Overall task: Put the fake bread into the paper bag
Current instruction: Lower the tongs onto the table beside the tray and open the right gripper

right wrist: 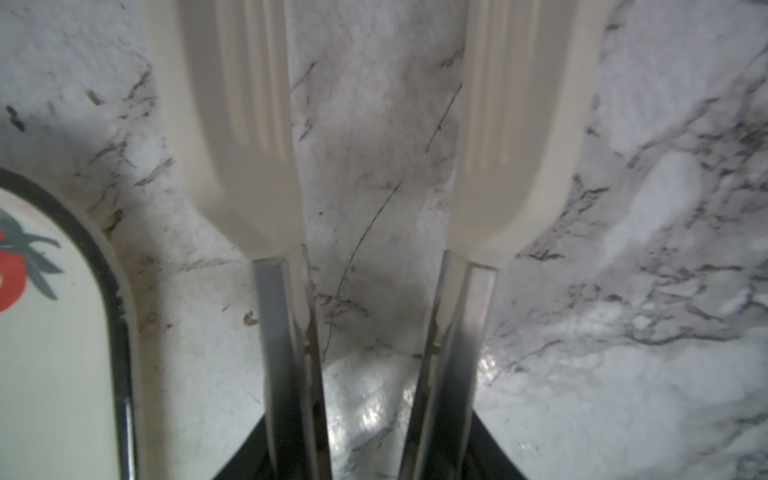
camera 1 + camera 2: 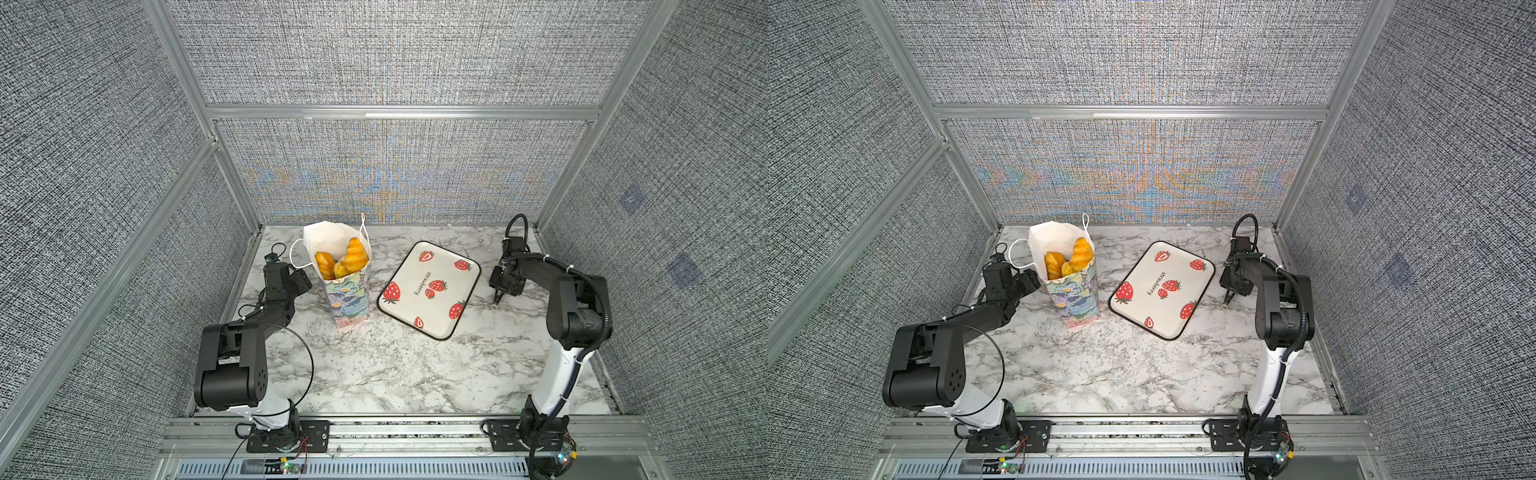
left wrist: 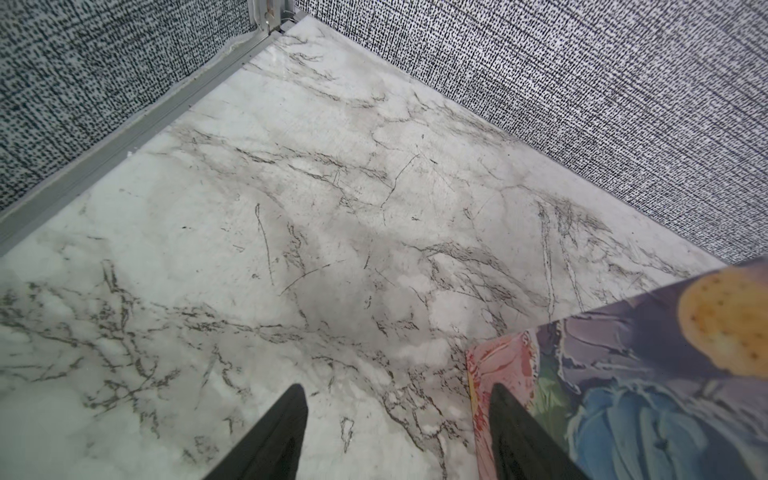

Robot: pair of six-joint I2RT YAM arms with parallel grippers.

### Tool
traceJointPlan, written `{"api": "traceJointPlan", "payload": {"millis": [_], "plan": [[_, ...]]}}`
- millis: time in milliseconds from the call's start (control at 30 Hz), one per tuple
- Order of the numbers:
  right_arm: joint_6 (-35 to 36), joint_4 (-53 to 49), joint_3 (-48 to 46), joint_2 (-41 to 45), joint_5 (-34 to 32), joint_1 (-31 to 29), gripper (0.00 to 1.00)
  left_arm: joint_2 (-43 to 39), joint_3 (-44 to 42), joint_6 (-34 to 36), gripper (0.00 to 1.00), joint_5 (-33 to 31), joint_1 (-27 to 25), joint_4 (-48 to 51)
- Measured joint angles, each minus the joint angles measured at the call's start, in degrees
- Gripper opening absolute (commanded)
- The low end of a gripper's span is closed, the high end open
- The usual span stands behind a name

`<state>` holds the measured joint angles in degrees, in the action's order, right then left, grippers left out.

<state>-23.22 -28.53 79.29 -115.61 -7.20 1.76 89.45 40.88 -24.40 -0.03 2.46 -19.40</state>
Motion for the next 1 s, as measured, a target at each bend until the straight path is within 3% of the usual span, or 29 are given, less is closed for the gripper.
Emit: {"api": "traceJointPlan", "payload": {"millis": [400, 600, 1000], "plan": [[1.16, -2.4, 11.08, -7.34, 0.04, -0.44, 0.5, -2.47, -2.54, 0.59, 0.71, -1.53, 0.0, -0.17], [2.21, -5.11, 19.78, -13.2, -0.59, -0.48, 0.59, -4.96, -2.69, 1.07, 0.72, -2.91, 0.0, -0.15], [2.43, -5.75, 18.51, -12.39, -0.66, -1.05, 0.74, -4.92, -1.95, 2.05, 0.72, -4.0, 0.04, -0.59]]}}
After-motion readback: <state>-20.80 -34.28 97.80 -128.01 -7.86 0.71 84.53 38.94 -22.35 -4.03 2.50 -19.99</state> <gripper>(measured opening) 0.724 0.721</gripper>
